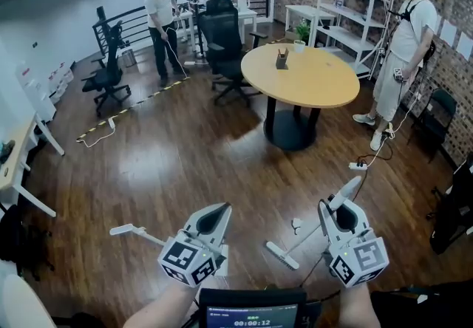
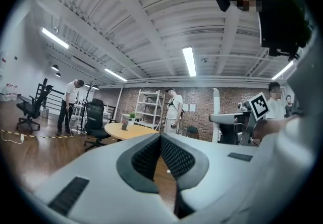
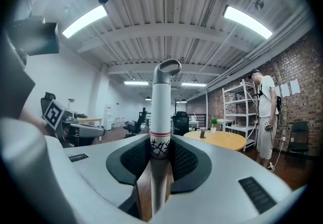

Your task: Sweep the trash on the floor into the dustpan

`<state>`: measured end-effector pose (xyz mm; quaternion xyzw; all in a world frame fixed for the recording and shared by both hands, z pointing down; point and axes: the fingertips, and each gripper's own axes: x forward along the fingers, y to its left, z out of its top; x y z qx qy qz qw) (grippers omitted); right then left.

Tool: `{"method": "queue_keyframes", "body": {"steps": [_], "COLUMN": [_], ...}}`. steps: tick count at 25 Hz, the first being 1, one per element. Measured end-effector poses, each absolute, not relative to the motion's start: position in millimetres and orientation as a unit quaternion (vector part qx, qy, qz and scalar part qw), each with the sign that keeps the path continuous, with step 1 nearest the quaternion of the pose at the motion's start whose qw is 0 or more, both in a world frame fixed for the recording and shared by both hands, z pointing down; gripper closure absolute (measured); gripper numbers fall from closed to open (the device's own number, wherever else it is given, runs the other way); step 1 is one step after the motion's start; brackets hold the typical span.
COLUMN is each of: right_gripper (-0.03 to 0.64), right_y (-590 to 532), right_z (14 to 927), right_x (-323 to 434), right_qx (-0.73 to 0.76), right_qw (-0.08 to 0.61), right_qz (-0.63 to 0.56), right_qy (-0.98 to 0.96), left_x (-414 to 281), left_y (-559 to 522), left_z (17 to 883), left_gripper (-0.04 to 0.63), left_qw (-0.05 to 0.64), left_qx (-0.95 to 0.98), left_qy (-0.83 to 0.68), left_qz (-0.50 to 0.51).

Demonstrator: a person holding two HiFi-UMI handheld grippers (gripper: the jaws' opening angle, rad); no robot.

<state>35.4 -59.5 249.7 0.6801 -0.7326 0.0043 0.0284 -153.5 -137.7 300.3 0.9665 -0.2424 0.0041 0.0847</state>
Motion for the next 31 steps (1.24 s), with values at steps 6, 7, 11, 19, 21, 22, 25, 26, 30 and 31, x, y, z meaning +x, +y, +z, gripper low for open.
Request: {"method": "queue_keyframes", "body": {"steps": [6,7,11,19,21,22,25,26,30,31], "right_gripper": [0.499,0.499,0.499,0.499,0.499,0.499,0.499,0.499,0.499,0.499], "right_y": [-51.5,-51.3,-52.5,-59.5,-64.8,-67.5,-70.9,-69.9,-65.2,-64.7], "right_z": [232.6,231.7,227.0,222.1,224.7,225.9,225.1,222.9,215.0,214.0], "right_x": [35.0,35.1,37.8,28.4,24.1,22.0,19.3,18.9,11.6,8.9], "right_qx": [0.673,0.674,0.68,0.685,0.683,0.682,0.679,0.677,0.672,0.67], "right_qw": [0.028,0.028,0.026,0.015,0.012,0.011,0.01,0.01,0.007,0.006], "right_qz": [-0.004,-0.005,-0.01,-0.01,-0.008,-0.007,-0.003,-0.002,-0.003,-0.004], "right_qy": [-0.739,-0.738,-0.733,-0.728,-0.73,-0.731,-0.734,-0.736,-0.741,-0.742], "left_x": [-153.2,-154.8,-158.3,-173.4,-177.6,-179.1,-179.7,-179.3,-183.1,-185.0], "left_y": [-134.6,-135.6,-139.0,-140.8,-145.3,-147.8,-150.7,-149.9,-145.3,-144.6], "left_z": [282.8,281.2,278.6,274.6,275.7,276.9,276.2,273.9,267.0,265.9], "left_gripper": [0.594,0.594,0.594,0.594,0.594,0.594,0.594,0.594,0.594,0.594], "left_qw": [0.082,0.082,0.073,0.059,0.058,0.058,0.058,0.059,0.058,0.058], "left_qx": [0.968,0.968,0.969,0.97,0.969,0.969,0.969,0.968,0.967,0.967], "left_qy": [-0.236,-0.237,-0.237,-0.237,-0.24,-0.24,-0.242,-0.243,-0.247,-0.249], "left_qz": [0.001,0.0,0.002,0.007,0.009,0.009,0.011,0.011,0.012,0.013]}}
